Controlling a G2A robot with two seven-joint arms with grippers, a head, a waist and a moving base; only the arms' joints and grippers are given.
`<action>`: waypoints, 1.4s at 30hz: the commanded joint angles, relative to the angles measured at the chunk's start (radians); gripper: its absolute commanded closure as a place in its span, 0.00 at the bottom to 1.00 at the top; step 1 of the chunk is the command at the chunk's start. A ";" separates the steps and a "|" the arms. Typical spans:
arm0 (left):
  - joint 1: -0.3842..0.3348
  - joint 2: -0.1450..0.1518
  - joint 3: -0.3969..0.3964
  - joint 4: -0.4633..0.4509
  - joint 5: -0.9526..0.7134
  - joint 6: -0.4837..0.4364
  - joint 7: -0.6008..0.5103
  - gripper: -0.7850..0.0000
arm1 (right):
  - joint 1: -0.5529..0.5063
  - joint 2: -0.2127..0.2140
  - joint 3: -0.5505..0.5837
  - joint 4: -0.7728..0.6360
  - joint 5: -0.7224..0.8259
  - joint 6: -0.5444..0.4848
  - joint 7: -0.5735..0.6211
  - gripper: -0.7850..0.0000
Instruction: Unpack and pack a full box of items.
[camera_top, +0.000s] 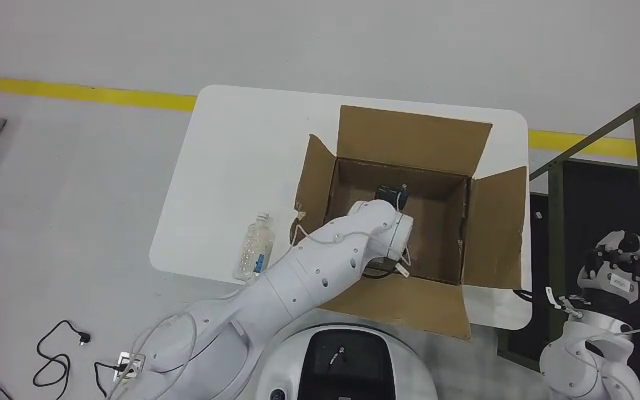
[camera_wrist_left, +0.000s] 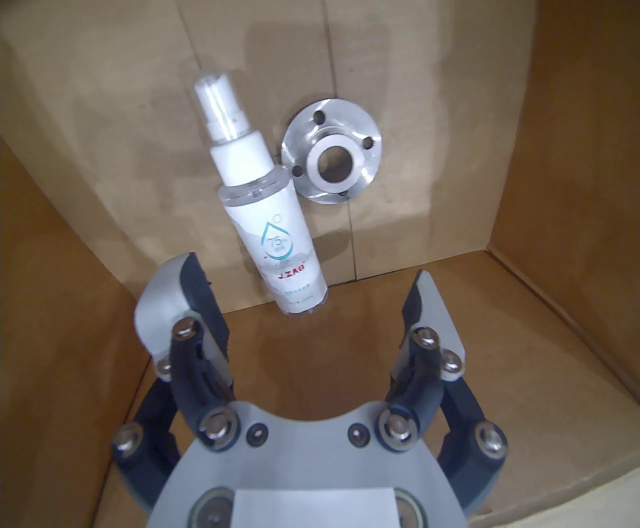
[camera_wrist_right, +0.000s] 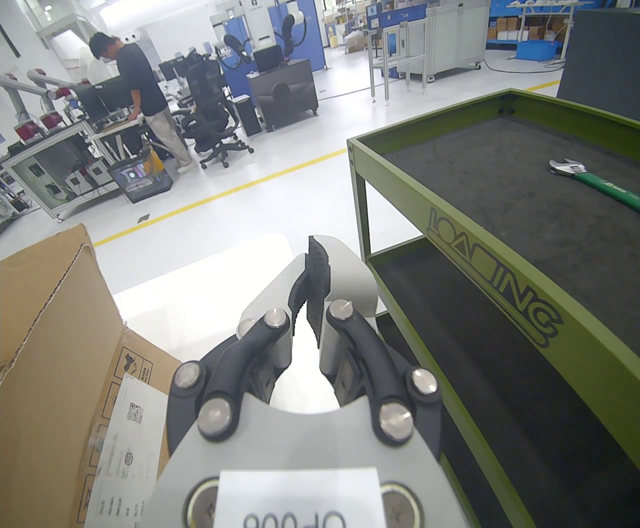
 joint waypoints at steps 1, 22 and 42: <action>0.003 -0.001 -0.006 0.007 0.005 0.006 0.003 0.52 | 0.000 0.000 0.000 0.000 0.000 0.000 0.000 1.00; 0.044 -0.019 -0.066 0.071 0.051 0.003 0.094 0.36 | 0.000 0.000 0.000 0.000 0.000 0.000 0.000 1.00; 0.048 -0.060 -0.086 0.161 0.084 -0.018 0.141 0.29 | 0.000 0.000 0.000 0.000 0.000 0.000 0.000 1.00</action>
